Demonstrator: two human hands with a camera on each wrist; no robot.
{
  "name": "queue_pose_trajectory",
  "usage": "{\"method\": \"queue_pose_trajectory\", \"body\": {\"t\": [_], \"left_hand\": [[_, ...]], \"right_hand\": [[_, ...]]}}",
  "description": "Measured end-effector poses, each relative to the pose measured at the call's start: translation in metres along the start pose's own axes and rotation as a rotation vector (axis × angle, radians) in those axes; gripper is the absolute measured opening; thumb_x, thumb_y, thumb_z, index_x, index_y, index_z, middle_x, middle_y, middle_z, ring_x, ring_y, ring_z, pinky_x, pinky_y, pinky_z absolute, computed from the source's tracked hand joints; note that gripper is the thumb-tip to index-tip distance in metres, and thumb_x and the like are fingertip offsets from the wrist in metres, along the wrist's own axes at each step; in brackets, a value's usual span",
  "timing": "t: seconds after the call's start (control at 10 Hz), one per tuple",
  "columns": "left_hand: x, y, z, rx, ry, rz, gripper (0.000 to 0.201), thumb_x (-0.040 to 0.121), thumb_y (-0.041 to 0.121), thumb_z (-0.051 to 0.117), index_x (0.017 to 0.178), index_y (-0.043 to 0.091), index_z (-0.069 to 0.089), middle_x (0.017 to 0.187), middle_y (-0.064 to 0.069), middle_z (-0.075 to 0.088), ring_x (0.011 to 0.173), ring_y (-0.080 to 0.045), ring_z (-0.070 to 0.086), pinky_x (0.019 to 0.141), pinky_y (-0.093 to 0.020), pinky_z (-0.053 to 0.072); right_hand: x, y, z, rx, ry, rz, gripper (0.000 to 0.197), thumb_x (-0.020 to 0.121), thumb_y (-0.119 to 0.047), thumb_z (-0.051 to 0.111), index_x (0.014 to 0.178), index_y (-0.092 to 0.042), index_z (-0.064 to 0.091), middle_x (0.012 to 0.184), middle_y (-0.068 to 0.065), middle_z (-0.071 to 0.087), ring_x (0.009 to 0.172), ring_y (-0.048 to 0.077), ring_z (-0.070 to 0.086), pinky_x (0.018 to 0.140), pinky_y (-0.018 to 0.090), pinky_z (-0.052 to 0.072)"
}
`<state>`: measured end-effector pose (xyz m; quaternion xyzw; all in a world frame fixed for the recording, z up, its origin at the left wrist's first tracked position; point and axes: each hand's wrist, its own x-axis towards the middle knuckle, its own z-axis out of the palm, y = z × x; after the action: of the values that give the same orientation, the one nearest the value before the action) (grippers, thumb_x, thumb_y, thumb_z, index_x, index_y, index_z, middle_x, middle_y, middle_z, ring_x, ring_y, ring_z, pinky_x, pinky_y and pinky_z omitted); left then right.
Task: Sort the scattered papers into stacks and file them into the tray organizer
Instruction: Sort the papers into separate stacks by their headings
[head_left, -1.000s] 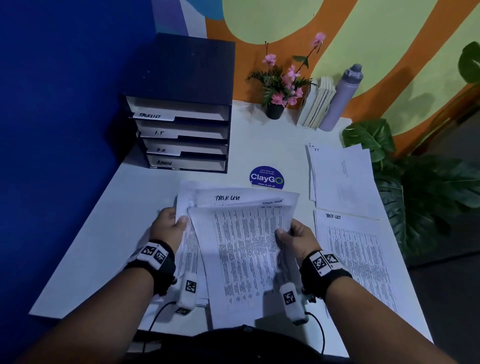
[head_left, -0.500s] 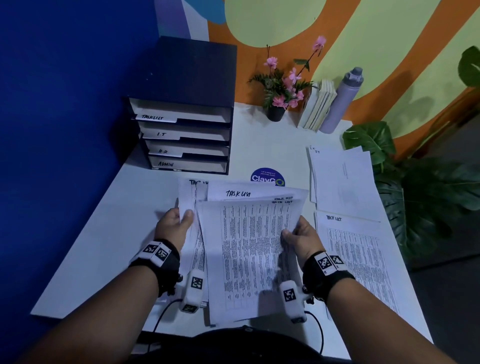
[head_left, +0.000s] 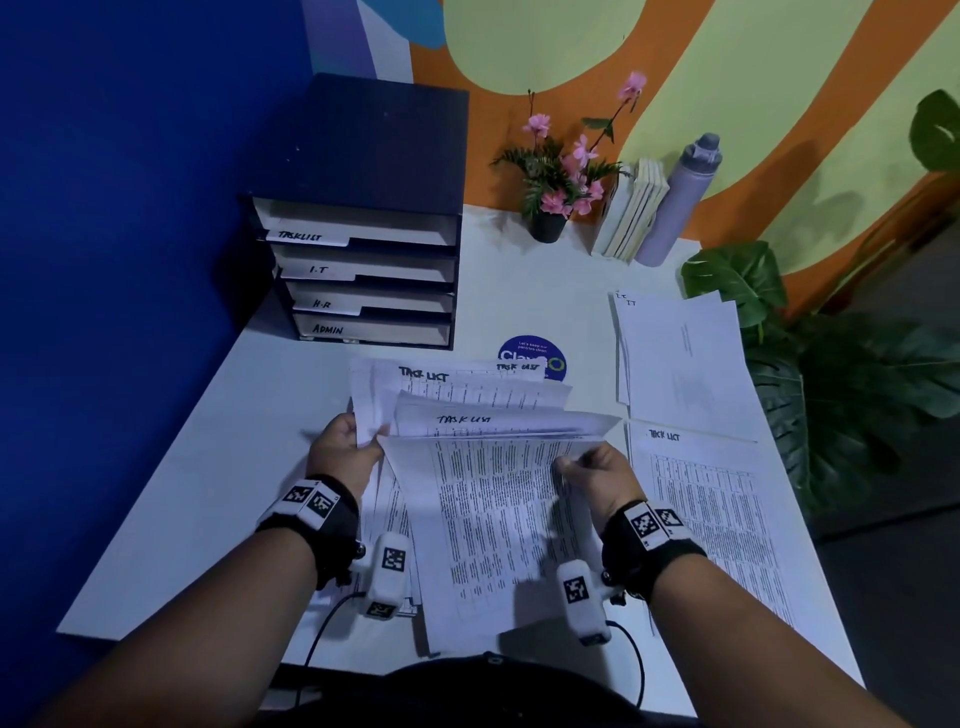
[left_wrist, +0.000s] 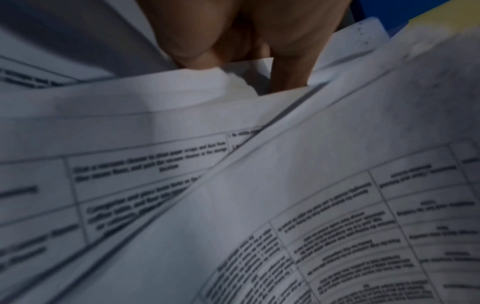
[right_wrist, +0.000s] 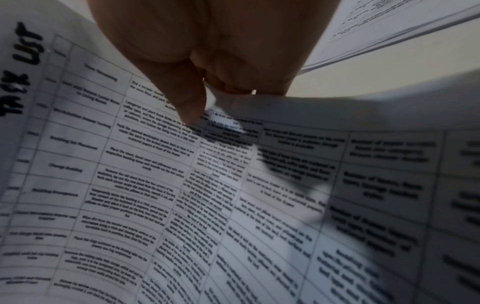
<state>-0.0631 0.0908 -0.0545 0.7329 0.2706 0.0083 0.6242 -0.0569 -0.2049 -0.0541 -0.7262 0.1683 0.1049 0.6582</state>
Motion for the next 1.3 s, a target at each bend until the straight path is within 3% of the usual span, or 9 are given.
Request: {"method": "queue_pose_trajectory", "body": {"t": [0.2,0.3,0.5,0.6,0.7,0.9,1.0,1.2,1.3], "left_hand": [[0.000,-0.001,0.002,0.052,0.063,-0.005,0.021,0.092,0.030,0.056,0.080,0.013,0.060,0.062,-0.001,0.045,0.056,-0.020,0.038,0.059,-0.027,0.034],[0.002,-0.003,-0.003,0.099,0.086,-0.001,0.048,0.093,0.050,0.047,0.070,0.007,0.044,0.061,-0.003,0.031,0.056,-0.019,0.028,0.060,-0.030,0.029],[0.003,-0.001,0.005,0.157,0.047,0.062,0.036,0.098,0.042,0.041,0.072,0.019,0.051,0.063,-0.001,0.044,0.065,-0.021,0.043,0.068,-0.031,0.037],[-0.007,0.017,0.010,0.424,-0.043,0.124,0.031,0.098,0.041,0.039,0.114,0.027,0.061,0.120,-0.026,0.058,0.112,-0.041,0.054,0.096,-0.048,0.041],[-0.017,0.043,0.002,-0.221,0.073,0.111,0.069,0.079,0.079,0.039,0.118,0.024,0.055,0.145,-0.011,0.044,0.139,-0.034,0.032,0.104,-0.042,0.029],[-0.035,0.113,0.016,-0.272,-0.009,0.348,0.013,0.103,0.026,0.033,0.113,0.023,0.040,0.098,0.008,0.051,0.091,-0.008,0.049,0.074,-0.007,0.041],[-0.037,0.110,0.013,-0.217,0.008,0.486,0.037,0.098,0.016,0.050,0.130,0.025,0.034,0.118,0.005,0.057,0.101,0.003,0.057,0.081,-0.006,0.043],[-0.046,0.072,0.019,0.061,0.055,0.177,0.049,0.097,0.014,0.049,0.142,0.015,0.029,0.116,-0.003,0.053,0.091,-0.014,0.056,0.075,-0.014,0.042],[-0.047,0.064,0.023,0.057,0.054,0.193,0.020,0.098,0.013,0.046,0.116,0.024,0.048,0.094,0.002,0.058,0.077,-0.018,0.056,0.063,-0.016,0.046]], "right_hand": [[-0.005,-0.007,0.002,-0.003,0.013,-0.045,0.015,0.088,0.014,0.053,0.087,0.001,0.059,0.068,0.006,0.059,0.054,0.006,0.056,0.055,0.021,0.047],[-0.006,-0.008,0.001,0.043,-0.028,-0.073,0.034,0.087,0.019,0.049,0.108,-0.007,0.056,0.092,0.006,0.068,0.082,0.015,0.063,0.073,0.030,0.051],[-0.004,-0.005,-0.002,-0.076,0.015,-0.079,0.008,0.089,0.002,0.059,0.091,-0.006,0.059,0.072,0.010,0.054,0.065,0.019,0.049,0.067,0.032,0.042],[-0.007,-0.017,0.006,-0.073,0.057,-0.074,0.015,0.090,-0.005,0.061,0.080,-0.017,0.059,0.061,-0.003,0.060,0.054,0.011,0.054,0.057,0.024,0.044],[-0.013,-0.047,0.016,-0.080,0.105,-0.174,0.007,0.092,-0.006,0.058,0.091,-0.013,0.061,0.071,0.001,0.063,0.062,0.014,0.056,0.058,0.022,0.047],[-0.033,-0.106,0.046,0.125,0.249,-0.557,0.028,0.093,-0.004,0.054,0.111,-0.024,0.048,0.096,-0.009,0.063,0.084,-0.002,0.059,0.078,0.015,0.050],[-0.042,-0.105,0.053,0.103,0.206,-0.573,0.037,0.094,-0.003,0.054,0.120,-0.025,0.042,0.107,-0.013,0.061,0.095,-0.007,0.059,0.088,0.019,0.051],[-0.043,-0.046,0.052,-0.196,0.089,-0.515,0.037,0.095,-0.014,0.045,0.130,-0.021,0.033,0.116,0.004,0.057,0.103,0.015,0.058,0.088,0.032,0.049],[-0.037,-0.043,0.054,-0.241,0.099,-0.476,0.020,0.097,-0.012,0.044,0.108,-0.027,0.036,0.089,-0.001,0.053,0.075,0.014,0.054,0.068,0.034,0.046]]}}
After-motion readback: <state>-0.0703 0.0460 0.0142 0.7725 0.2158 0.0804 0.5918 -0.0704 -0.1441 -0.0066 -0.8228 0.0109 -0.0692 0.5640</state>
